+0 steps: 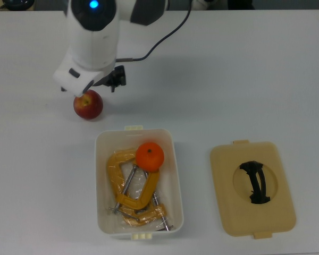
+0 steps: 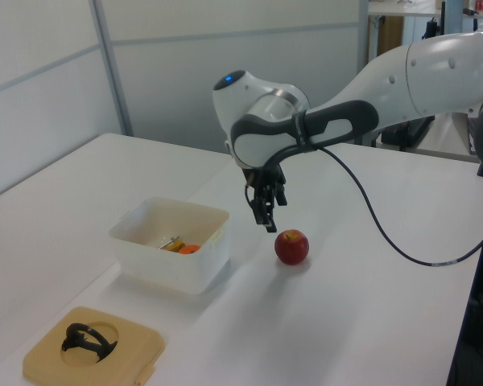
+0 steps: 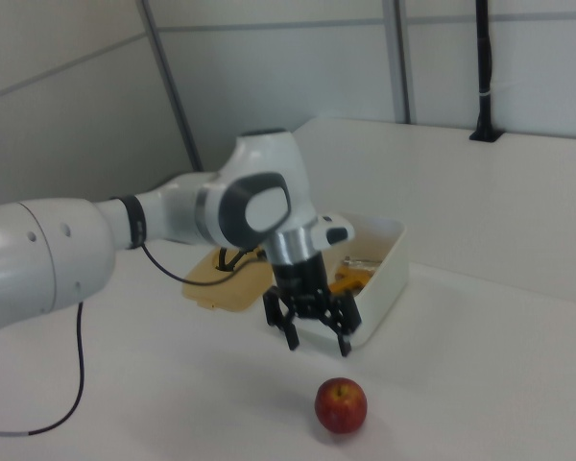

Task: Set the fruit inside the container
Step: 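Lower the gripper onto the red apple and close around it, then lift the red apple and carry it into the white container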

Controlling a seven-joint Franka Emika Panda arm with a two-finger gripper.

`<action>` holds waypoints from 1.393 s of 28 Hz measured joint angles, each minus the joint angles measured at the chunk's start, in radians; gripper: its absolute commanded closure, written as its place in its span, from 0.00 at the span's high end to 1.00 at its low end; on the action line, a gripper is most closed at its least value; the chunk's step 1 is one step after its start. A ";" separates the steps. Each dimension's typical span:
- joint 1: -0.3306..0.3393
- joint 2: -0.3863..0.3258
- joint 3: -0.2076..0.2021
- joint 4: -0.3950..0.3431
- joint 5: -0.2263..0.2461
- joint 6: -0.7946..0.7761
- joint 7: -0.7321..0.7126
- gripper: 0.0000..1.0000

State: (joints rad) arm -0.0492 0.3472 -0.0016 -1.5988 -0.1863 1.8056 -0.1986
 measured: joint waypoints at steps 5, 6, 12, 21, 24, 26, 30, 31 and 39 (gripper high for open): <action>-0.018 0.012 0.000 -0.100 0.000 0.125 -0.023 1.00; -0.018 0.014 0.001 -0.118 0.000 0.148 -0.023 1.00; -0.017 0.023 0.001 -0.187 0.000 0.234 -0.023 1.00; -0.040 0.022 -0.001 -0.192 0.000 0.237 -0.023 1.00; -0.047 0.019 -0.012 -0.190 0.000 0.238 -0.023 1.00; -0.051 0.018 -0.016 -0.190 0.000 0.237 -0.023 0.99; -0.053 0.018 -0.033 -0.192 -0.005 0.237 -0.024 0.56; -0.053 0.018 -0.036 -0.192 -0.005 0.237 -0.024 0.52; -0.054 0.018 -0.041 -0.190 -0.006 0.237 -0.024 0.09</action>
State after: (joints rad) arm -0.1028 0.3650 -0.0423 -1.7891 -0.1926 2.0431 -0.2226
